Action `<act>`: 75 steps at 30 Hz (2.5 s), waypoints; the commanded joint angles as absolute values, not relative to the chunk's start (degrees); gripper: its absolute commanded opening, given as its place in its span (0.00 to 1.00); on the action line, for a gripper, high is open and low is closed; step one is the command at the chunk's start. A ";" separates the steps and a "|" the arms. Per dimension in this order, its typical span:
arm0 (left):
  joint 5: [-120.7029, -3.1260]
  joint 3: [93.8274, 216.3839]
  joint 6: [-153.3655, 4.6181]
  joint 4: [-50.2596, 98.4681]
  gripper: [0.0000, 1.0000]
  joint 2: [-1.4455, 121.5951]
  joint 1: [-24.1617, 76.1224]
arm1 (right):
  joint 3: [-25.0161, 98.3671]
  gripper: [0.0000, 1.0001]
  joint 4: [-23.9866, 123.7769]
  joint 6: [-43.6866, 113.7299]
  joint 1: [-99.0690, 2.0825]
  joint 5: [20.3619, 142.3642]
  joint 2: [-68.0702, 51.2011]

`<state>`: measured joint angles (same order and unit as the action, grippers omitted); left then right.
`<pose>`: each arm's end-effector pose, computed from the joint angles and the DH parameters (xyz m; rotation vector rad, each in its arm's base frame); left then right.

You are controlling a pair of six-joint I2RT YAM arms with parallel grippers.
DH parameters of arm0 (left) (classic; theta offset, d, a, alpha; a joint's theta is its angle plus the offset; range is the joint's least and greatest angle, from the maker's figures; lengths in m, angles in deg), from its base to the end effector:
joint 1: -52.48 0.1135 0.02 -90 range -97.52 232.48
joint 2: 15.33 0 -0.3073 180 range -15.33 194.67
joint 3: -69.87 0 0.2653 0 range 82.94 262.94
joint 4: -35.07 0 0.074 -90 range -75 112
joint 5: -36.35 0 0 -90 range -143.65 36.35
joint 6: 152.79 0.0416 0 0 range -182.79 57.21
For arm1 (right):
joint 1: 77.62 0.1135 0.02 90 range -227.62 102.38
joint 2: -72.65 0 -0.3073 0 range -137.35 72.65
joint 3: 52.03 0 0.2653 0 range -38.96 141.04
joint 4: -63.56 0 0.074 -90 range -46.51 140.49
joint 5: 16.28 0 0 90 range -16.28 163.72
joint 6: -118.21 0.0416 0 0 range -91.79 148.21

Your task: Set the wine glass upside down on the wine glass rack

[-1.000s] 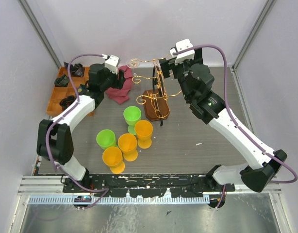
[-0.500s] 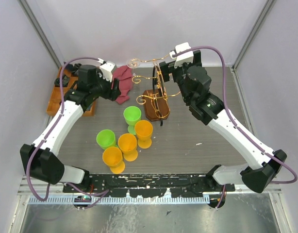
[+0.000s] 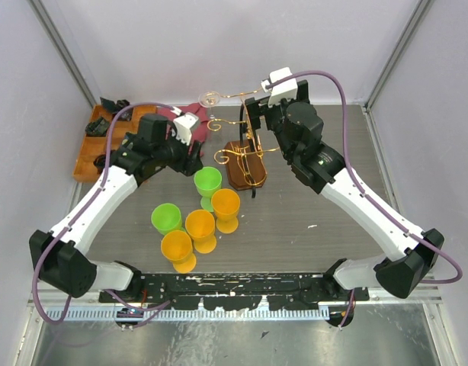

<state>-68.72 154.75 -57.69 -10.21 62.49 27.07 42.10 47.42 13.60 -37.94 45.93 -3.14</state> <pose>0.2737 -0.1420 0.3759 0.7316 2.1333 -0.4856 0.2487 0.1812 0.4991 -0.3386 1.4991 -0.0237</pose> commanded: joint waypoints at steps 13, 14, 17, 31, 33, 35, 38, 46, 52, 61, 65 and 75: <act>-64.61 153.55 -58.02 -8.82 0.61 70.26 25.77 | 41.64 1.00 48.83 16.09 -37.72 43.59 0.68; -64.83 153.47 -58.04 -8.69 0.61 70.61 25.67 | 41.57 1.00 48.77 16.10 -37.65 43.51 0.79; -65.11 153.48 -58.05 -8.59 0.56 71.51 25.51 | 41.47 1.00 48.79 16.07 -37.70 43.32 0.88; -64.72 154.51 -57.35 -11.23 0.00 70.71 25.23 | 41.01 1.00 49.86 15.32 -37.70 43.92 0.08; -64.07 154.17 -58.03 -11.14 0.00 69.83 25.23 | 41.15 1.00 50.26 15.07 -37.66 44.37 -0.36; -63.23 153.68 -58.58 -10.94 0.00 68.18 25.23 | 41.70 1.00 50.61 14.96 -37.69 45.13 -1.05; -60.35 153.02 -58.71 -10.93 0.00 65.39 25.23 | 42.92 1.00 50.99 14.92 -37.68 46.44 -2.25; -47.37 152.85 -57.94 -10.61 0.00 52.85 25.21 | 45.79 1.00 51.49 15.59 -37.67 49.32 -5.32; -38.66 154.18 -55.49 -9.82 0.00 44.49 25.27 | 46.86 1.00 51.94 16.84 -37.71 49.81 -6.16; -30.96 160.85 -46.81 -4.69 0.00 41.34 25.32 | 53.58 1.00 45.86 24.13 -37.71 48.06 -7.72; -29.67 164.42 -41.21 -1.62 0.00 41.97 25.32 | 53.90 1.00 44.91 26.86 -37.78 48.14 -7.11; -32.58 165.65 -32.26 15.91 0.00 44.41 25.25 | 54.76 1.00 43.55 31.66 -37.74 49.22 -7.33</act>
<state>-30.69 165.26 -37.17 4.53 43.26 25.32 51.58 42.31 28.04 -37.94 48.86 -8.39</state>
